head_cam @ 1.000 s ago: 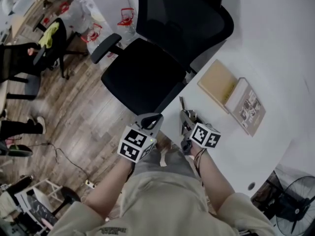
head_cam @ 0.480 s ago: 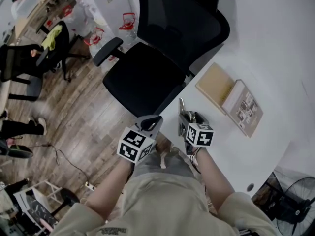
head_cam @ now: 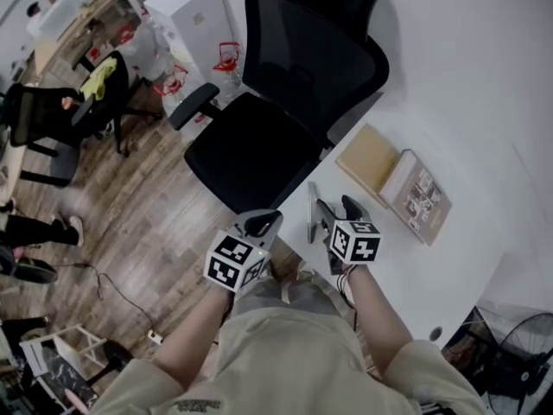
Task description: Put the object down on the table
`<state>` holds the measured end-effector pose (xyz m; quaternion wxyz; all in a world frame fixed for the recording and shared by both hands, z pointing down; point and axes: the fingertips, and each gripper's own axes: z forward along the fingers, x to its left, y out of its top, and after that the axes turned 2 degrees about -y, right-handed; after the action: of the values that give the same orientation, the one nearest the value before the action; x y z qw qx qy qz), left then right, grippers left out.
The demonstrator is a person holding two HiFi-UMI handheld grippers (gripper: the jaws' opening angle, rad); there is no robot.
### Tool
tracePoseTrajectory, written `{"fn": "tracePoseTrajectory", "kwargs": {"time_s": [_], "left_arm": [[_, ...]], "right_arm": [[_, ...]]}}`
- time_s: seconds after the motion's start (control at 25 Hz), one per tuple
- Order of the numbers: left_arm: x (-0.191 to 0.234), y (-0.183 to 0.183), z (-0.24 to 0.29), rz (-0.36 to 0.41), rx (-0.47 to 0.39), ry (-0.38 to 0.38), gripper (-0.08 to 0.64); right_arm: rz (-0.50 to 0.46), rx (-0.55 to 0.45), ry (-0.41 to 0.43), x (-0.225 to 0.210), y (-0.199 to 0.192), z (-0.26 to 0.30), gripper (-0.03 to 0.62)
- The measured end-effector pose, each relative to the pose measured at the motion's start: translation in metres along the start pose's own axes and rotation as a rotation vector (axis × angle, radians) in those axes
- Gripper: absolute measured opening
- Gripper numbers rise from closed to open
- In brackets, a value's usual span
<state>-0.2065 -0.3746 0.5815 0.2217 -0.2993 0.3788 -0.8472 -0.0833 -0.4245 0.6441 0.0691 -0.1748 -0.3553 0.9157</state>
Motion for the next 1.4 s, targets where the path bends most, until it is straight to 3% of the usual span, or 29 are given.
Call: {"fn": "tracePoseTrajectory", "kwargs": {"time_s": [0.32, 0.68, 0.88, 1.16, 1.4], "left_arm": [[-0.023, 0.063, -0.041, 0.129, -0.098, 0.040, 0.023], [-0.050, 0.124, -0.089, 0.189, -0.230, 0.052, 0.023], [-0.076, 0.154, -0.117, 0.260, -0.297, 0.042, 0.023], [-0.106, 0.191, -0.158, 0.319, -0.423, 0.023, 0.023], [-0.127, 0.205, -0.179, 0.343, -0.480, 0.023, 0.023]], "right_arm": [[-0.094, -0.164, 0.139, 0.046, 0.071, -0.070, 0.199], [-0.112, -0.389, 0.238, 0.082, 0.143, -0.167, 0.066], [-0.134, -0.478, 0.281, 0.097, 0.167, -0.215, 0.052], [-0.244, -0.598, 0.288, 0.123, 0.188, -0.279, 0.026], [-0.251, -0.715, 0.338, 0.130, 0.198, -0.324, 0.023]]}}
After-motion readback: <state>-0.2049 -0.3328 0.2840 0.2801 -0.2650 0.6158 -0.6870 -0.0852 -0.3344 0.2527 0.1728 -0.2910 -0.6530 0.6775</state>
